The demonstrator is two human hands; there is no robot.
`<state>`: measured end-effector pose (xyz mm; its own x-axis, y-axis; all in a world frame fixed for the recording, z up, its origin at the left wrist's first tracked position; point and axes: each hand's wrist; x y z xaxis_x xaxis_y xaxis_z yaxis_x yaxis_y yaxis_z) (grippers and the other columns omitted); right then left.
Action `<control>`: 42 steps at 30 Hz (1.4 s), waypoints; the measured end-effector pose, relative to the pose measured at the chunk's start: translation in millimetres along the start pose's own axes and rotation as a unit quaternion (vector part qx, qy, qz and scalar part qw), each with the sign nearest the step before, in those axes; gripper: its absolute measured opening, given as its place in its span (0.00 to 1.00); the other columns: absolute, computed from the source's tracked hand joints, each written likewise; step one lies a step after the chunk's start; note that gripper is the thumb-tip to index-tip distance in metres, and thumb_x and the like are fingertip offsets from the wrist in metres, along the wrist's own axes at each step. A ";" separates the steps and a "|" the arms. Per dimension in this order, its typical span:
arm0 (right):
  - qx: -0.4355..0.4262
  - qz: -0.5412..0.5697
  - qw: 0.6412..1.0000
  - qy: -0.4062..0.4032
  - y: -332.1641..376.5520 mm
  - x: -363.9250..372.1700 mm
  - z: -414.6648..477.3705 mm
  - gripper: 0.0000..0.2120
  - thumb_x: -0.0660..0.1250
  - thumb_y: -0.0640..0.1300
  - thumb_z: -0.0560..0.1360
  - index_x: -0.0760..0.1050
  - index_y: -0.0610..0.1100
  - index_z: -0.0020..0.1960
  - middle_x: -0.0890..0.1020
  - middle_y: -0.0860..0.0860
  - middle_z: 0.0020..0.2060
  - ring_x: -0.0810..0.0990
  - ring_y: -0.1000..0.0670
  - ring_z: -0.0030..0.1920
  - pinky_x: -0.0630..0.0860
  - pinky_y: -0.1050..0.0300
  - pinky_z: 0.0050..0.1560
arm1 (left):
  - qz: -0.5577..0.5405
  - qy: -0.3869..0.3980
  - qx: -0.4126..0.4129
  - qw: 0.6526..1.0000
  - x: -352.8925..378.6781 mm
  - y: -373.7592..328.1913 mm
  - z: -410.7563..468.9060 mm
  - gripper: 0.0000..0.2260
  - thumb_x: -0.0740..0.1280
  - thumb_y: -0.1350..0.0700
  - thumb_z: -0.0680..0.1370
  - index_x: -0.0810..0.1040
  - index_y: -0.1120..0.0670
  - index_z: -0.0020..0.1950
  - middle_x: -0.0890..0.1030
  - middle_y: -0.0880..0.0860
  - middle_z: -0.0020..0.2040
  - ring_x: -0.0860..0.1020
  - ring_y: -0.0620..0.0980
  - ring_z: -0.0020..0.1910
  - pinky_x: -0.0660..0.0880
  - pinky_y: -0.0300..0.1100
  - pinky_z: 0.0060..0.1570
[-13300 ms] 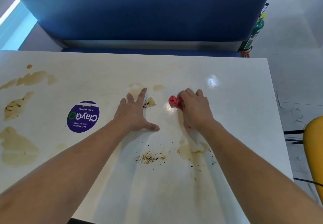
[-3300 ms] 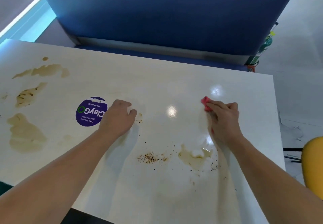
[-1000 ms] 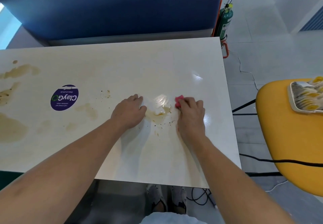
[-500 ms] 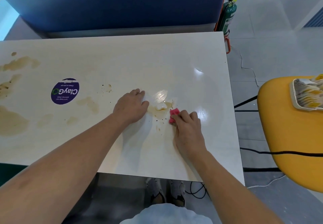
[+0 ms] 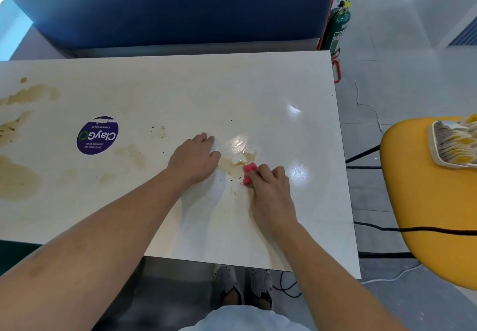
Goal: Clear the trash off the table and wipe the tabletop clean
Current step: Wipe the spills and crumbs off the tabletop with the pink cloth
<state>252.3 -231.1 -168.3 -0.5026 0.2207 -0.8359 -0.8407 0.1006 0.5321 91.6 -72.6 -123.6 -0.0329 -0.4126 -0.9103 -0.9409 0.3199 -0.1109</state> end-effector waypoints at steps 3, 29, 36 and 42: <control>0.048 -0.004 0.999 -0.015 -17.0 -3.8 39.4 0.21 0.64 0.29 0.71 0.80 0.47 0.58 0.75 0.57 0.52 0.67 0.46 0.49 0.72 0.48 0.52 | 0.000 -0.004 0.003 1.000 2.4 2.5 1.5 0.26 0.52 0.48 0.83 0.60 0.51 0.82 0.58 0.51 0.82 0.63 0.54 0.77 0.64 0.49 0.71; -0.012 -0.011 1.000 0.002 -7.7 4.4 50.9 0.18 0.63 0.35 0.75 0.77 0.52 0.60 0.60 0.63 0.46 0.61 0.50 0.48 0.64 0.52 0.51 | -0.005 -0.005 0.013 1.000 -0.5 3.0 1.4 0.26 0.53 0.48 0.83 0.62 0.52 0.81 0.59 0.50 0.82 0.64 0.53 0.77 0.65 0.50 0.71; -0.048 0.003 0.999 0.006 4.6 12.6 46.5 0.14 0.63 0.36 0.77 0.76 0.52 0.58 0.60 0.63 0.46 0.58 0.52 0.47 0.57 0.55 0.48 | -0.006 -0.002 0.008 1.000 4.9 5.6 -0.2 0.27 0.52 0.48 0.83 0.58 0.51 0.83 0.56 0.49 0.83 0.61 0.52 0.78 0.64 0.50 0.73; -0.037 -0.009 0.999 0.010 -9.5 1.4 57.5 0.20 0.64 0.34 0.75 0.77 0.51 0.62 0.65 0.60 0.46 0.63 0.48 0.48 0.66 0.51 0.52 | -0.019 0.005 0.012 1.000 -1.1 5.1 3.1 0.27 0.51 0.48 0.83 0.59 0.51 0.83 0.56 0.49 0.83 0.60 0.52 0.78 0.62 0.49 0.73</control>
<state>271.1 -175.9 -166.8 -0.4905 0.1998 -0.8482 -0.8620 0.0314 0.5059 87.9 -67.9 -124.4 -0.0009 -0.4339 -0.9010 -0.9335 0.3234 -0.1548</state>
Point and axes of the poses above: each hand's wrist, its own z-axis towards the middle knuckle, its own x-axis out of the palm, y = z × x
